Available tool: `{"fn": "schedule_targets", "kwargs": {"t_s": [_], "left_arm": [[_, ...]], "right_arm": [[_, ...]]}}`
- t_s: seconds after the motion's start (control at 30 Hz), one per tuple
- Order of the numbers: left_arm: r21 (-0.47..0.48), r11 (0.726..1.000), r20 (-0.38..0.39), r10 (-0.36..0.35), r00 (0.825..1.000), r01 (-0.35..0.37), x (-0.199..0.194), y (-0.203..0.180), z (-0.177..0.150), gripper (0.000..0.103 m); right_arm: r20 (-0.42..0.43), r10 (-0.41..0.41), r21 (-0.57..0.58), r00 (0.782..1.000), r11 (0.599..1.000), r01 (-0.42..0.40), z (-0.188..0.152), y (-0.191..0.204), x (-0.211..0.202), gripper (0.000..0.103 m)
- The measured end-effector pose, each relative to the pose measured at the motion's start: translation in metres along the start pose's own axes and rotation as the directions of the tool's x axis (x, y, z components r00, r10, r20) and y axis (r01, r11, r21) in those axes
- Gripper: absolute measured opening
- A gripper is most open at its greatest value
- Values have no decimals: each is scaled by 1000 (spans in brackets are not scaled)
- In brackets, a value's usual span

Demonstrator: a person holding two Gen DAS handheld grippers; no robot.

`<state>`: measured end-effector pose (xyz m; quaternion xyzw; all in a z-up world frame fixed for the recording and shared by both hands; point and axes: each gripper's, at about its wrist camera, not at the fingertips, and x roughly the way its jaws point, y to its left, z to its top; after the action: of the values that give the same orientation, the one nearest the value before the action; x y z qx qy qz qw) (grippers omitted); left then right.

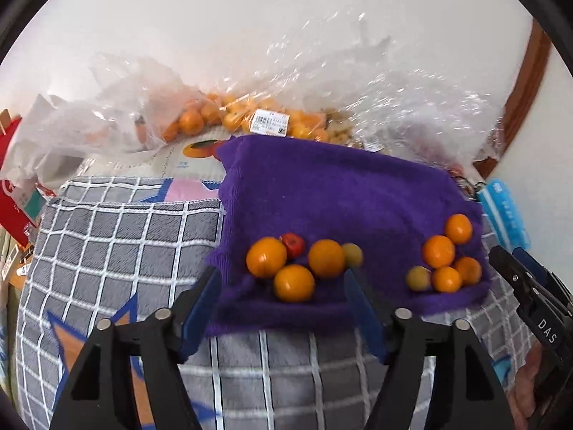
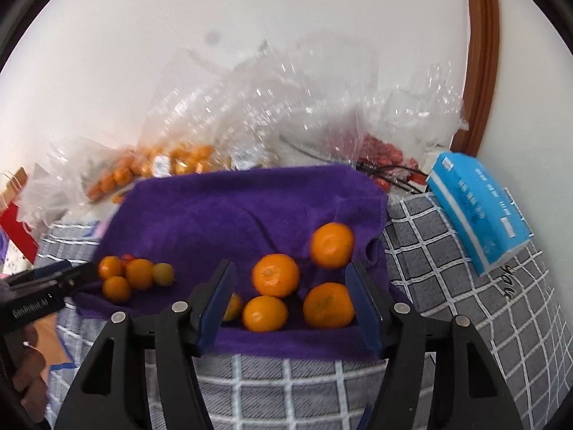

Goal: Organize fruits

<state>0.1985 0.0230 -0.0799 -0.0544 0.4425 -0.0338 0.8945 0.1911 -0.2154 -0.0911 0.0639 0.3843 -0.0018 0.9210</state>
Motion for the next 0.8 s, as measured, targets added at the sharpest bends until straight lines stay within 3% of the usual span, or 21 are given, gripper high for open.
{"fn": "schedule_targets", "kwargs": {"t_s": [0.1, 0.3, 0.43, 0.63, 0.8], "left_arm": [[13, 1000, 14, -4, 1000, 4, -27, -6, -13, 74], [70, 996, 101, 55, 993, -62, -84, -22, -42, 81], [83, 994, 143, 55, 988, -68, -116, -30, -63, 81], [76, 995, 182, 44, 982, -59, -152, -33, -91, 85], [61, 996, 198, 47, 979, -60, -169, -32, -109, 88]], "right_arm": [[20, -5, -19, 1000, 1000, 5, -4, 10, -30, 69], [62, -51, -36, 997, 998, 53, -22, 23, -92, 69], [49, -49, -18, 998, 999, 50, -35, 20, -124, 69], [98, -67, 2, 993, 998, 67, -62, 13, -173, 94], [113, -93, 2, 989, 996, 94, -79, 8, -199, 99]]}}
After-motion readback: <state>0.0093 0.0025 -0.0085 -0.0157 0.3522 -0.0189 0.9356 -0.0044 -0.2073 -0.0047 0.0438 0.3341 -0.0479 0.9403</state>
